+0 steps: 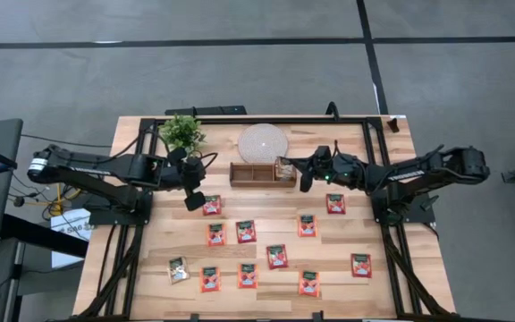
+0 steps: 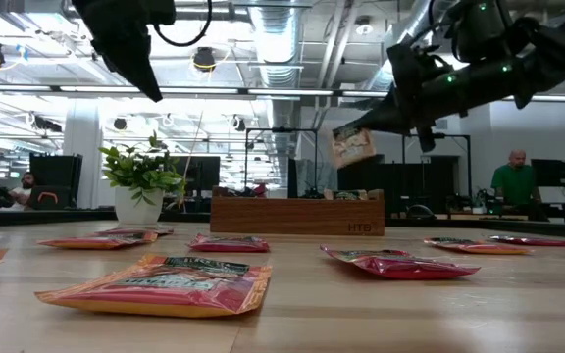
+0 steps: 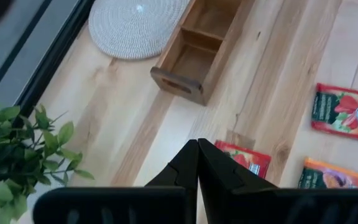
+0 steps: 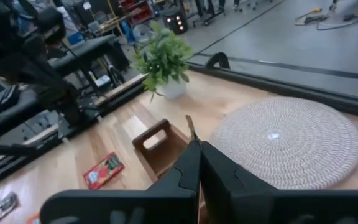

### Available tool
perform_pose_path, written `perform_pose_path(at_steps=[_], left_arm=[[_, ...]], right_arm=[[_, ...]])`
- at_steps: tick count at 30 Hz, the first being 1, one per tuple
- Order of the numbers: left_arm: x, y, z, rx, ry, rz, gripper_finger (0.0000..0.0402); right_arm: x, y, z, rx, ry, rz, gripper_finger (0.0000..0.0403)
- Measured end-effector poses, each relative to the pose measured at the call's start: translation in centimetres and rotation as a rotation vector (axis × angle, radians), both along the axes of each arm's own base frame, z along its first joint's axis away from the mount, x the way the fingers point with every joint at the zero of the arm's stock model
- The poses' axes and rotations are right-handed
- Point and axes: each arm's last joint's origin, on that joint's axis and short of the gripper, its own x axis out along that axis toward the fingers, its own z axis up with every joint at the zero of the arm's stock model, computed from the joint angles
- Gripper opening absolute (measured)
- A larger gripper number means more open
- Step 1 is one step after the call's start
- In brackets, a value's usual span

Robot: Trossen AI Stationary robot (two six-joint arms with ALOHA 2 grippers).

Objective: Pick & Place Tea
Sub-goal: Put the brown tea bag into the right section of the wooden organizer

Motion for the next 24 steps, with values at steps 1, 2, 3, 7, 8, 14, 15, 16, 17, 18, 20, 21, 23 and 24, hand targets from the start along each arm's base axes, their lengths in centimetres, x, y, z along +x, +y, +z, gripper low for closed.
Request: perform_pose_path(at_steps=[1, 2, 3, 7, 8, 14, 15, 16, 17, 18, 20, 21, 23, 24], left_arm=[[0.0, 0.0, 0.0, -0.002, -0.006, -0.001, 0.0001], [0.0, 0.0, 0.0, -0.002, -0.005, -0.002, 0.0001], [0.0, 0.0, 0.0, -0.001, 0.002, -0.007, 0.0001], [0.1, -0.1, -0.1, 0.0, 0.007, -0.036, 0.0001], [0.1, -0.1, 0.0, -0.001, 0.003, -0.04, 0.0001], [0.3, -0.1, 0.1, 0.002, -0.011, -0.058, 0.0001], [0.3, -0.1, 0.1, 0.002, -0.012, -0.058, 0.0001], [0.3, -0.1, 0.1, 0.001, -0.012, -0.059, 0.0001], [0.3, -0.1, 0.1, -0.004, -0.012, -0.062, 0.0001], [0.3, -0.2, 0.1, -0.011, -0.012, -0.067, 0.0001], [0.3, -0.2, 0.1, -0.021, -0.011, -0.074, 0.0001], [0.3, -0.2, 0.1, -0.025, -0.011, -0.077, 0.0001], [0.3, -0.2, 0.0, -0.031, -0.011, -0.081, 0.0001], [0.3, -0.2, 0.0, -0.031, -0.011, -0.082, 0.0001]], right_arm=[[0.0, -0.1, 0.0, -0.001, 0.001, -0.004, 0.0], [0.0, -0.2, 0.0, -0.002, -0.002, -0.01, 0.0], [0.0, -0.3, -0.1, -0.001, 0.002, -0.014, 0.0], [0.4, -0.5, -1.0, 0.009, 0.028, -0.021, 0.0], [0.6, -0.6, -1.2, 0.016, 0.023, -0.022, 0.0], [1.5, -0.8, -2.4, 0.02, -0.001, -0.025, 0.0], [1.6, -0.8, -2.7, 0.021, 0.006, -0.028, 0.0], [1.6, -0.9, -2.9, 0.023, 0.015, -0.029, 0.0], [1.6, -0.9, -3.0, 0.024, 0.02, -0.03, 0.0], [1.6, -0.9, -3.1, 0.024, 0.022, -0.03, 0.0], [1.6, -0.9, -3.1, 0.022, 0.023, -0.03, 0.0], [1.6, -0.9, -3.1, 0.02, 0.031, -0.032, 0.0], [1.6, -1.0, -3.2, 0.014, 0.04, -0.049, 0.0], [1.5, -1.1, -3.2, 0.01, 0.042, -0.051, 0.0]])
